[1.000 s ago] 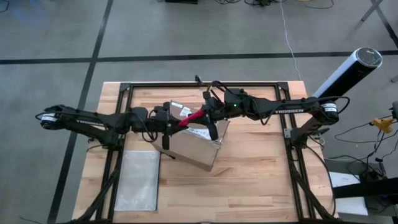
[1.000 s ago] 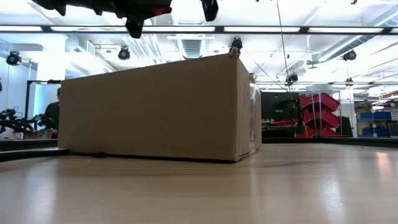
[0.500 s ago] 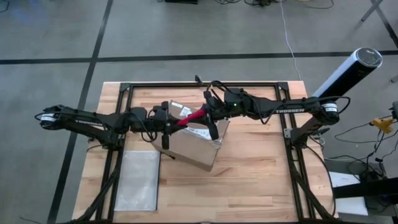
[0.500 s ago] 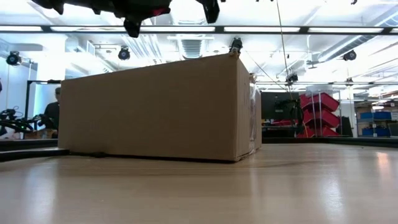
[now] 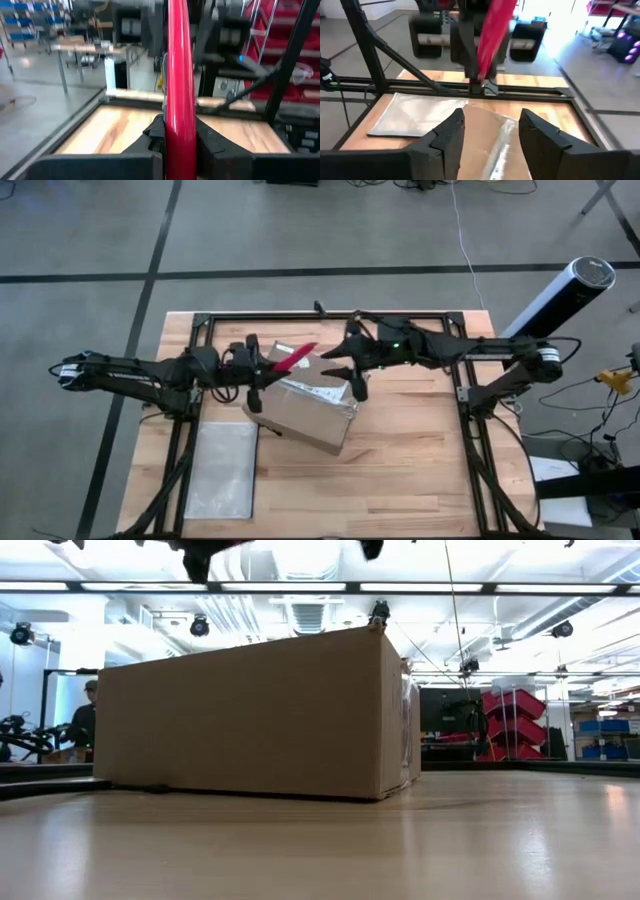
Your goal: Unpack boxes
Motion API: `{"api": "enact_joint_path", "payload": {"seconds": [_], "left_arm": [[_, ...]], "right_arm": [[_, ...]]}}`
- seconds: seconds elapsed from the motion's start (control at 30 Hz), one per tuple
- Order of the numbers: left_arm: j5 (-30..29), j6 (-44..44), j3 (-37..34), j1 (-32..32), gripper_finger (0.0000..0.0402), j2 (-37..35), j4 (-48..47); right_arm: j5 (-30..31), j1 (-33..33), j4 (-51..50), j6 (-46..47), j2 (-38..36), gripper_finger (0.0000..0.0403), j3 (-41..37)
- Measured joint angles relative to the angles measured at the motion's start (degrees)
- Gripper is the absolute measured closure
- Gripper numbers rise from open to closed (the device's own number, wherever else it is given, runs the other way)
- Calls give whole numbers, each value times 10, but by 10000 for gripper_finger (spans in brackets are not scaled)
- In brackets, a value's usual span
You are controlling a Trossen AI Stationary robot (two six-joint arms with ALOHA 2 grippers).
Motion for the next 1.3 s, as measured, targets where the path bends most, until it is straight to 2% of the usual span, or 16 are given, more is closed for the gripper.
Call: {"api": "enact_joint_path", "payload": {"seconds": [0.47,0.6,1.3], "left_arm": [[15,-32,-2,0,374,-6,-144],[21,-38,-2,0,374,-2,-158],[44,-40,0,0,374,72,-112]], "right_arm": [[3,1,13,-1,-9,231,1],[-10,1,36,-1,3,227,1],[-22,1,36,-10,60,232,2]]}}
